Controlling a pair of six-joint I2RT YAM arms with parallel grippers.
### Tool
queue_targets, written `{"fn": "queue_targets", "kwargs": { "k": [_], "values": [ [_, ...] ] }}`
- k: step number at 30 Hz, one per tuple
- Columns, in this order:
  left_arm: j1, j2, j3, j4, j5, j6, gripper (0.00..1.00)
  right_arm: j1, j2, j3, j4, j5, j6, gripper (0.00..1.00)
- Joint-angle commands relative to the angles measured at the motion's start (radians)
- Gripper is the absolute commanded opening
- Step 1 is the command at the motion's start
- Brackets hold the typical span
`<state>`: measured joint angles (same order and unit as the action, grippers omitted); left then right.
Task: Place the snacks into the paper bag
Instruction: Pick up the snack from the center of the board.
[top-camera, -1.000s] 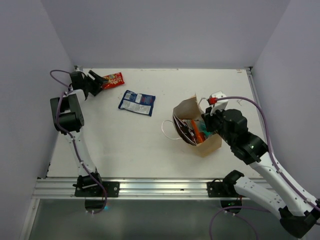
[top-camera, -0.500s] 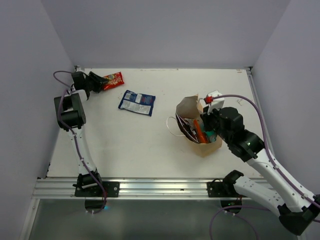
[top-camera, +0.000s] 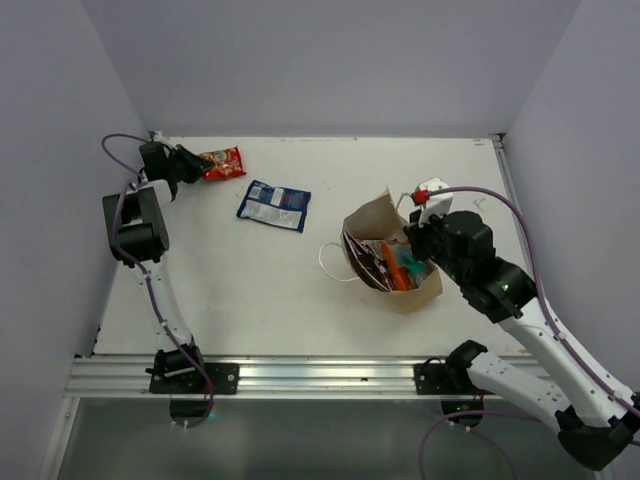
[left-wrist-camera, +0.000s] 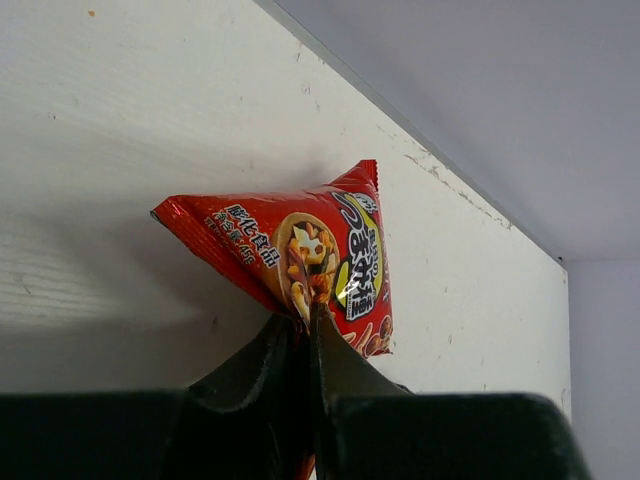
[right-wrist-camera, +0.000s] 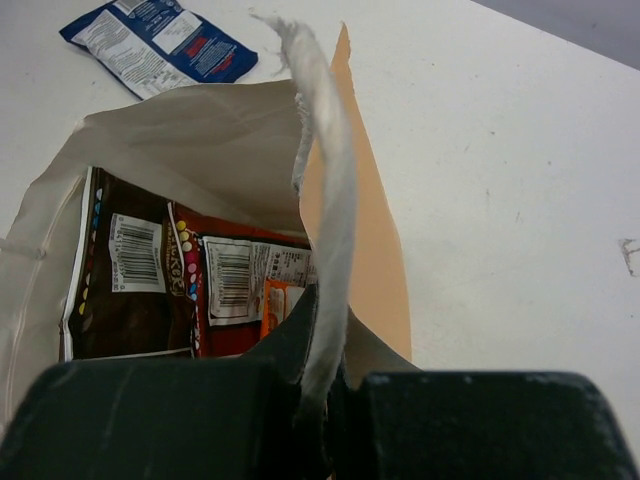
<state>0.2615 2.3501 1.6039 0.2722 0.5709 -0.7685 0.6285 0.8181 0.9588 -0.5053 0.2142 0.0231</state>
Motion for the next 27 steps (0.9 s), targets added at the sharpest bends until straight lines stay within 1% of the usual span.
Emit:
{"fn": "queue_targets", "kwargs": {
  "k": [1, 5, 6, 8, 11, 12, 14, 15, 17, 18, 19, 20, 21, 23, 27],
  "values": [
    [0.004, -0.118, -0.042, 0.016, -0.014, 0.109, 0.0, 0.005, 0.0, 0.06, -0.009, -0.022, -0.014, 0.0],
    [0.004, -0.21, -0.097, -0.007, -0.037, 0.175, 0.0, 0.007, 0.01, 0.089, -0.041, -0.015, -0.015, 0.0],
    [0.002, -0.248, -0.104, -0.017, -0.045, 0.205, 0.0, 0.005, 0.013, 0.093, -0.045, -0.013, -0.047, 0.0],
    [-0.001, -0.293, -0.128, -0.036, -0.049, 0.241, 0.0, 0.005, 0.021, 0.104, -0.056, -0.016, -0.052, 0.0],
    [-0.011, -0.396, -0.156, -0.074, -0.074, 0.336, 0.0, 0.005, 0.027, 0.109, -0.058, -0.026, -0.054, 0.0],
    [-0.03, -0.422, -0.157, -0.091, -0.103, 0.397, 0.0, 0.005, 0.029, 0.109, -0.059, -0.029, -0.055, 0.0],
    [-0.068, -0.498, -0.156, -0.151, -0.132, 0.461, 0.0, 0.005, 0.029, 0.107, -0.058, -0.029, -0.055, 0.0],
    [-0.082, -0.523, -0.154, -0.174, -0.163, 0.524, 0.0, 0.005, 0.027, 0.106, -0.058, -0.029, -0.055, 0.0],
    [-0.135, -0.606, -0.154, -0.244, -0.206, 0.586, 0.0, 0.007, 0.023, 0.1, -0.05, -0.026, -0.052, 0.0],
    [-0.154, -0.662, -0.157, -0.261, -0.263, 0.641, 0.0, 0.007, 0.02, 0.098, -0.047, -0.026, -0.051, 0.0],
    [-0.174, -0.69, -0.162, -0.304, -0.288, 0.664, 0.0, 0.007, 0.018, 0.097, -0.045, -0.03, -0.051, 0.0],
    [-0.209, -0.716, -0.168, -0.318, -0.302, 0.681, 0.0, 0.005, 0.016, 0.097, -0.044, -0.03, -0.051, 0.0],
    [-0.22, -0.765, -0.174, -0.326, -0.322, 0.693, 0.0, 0.007, 0.015, 0.097, -0.045, -0.03, -0.052, 0.0],
    [-0.24, -0.813, -0.191, -0.343, -0.319, 0.692, 0.0, 0.005, 0.012, 0.092, -0.041, -0.032, -0.052, 0.0],
    [-0.252, -0.934, -0.21, -0.376, -0.325, 0.706, 0.0, 0.005, 0.004, 0.09, -0.039, -0.039, -0.051, 0.0]
  ]
}}
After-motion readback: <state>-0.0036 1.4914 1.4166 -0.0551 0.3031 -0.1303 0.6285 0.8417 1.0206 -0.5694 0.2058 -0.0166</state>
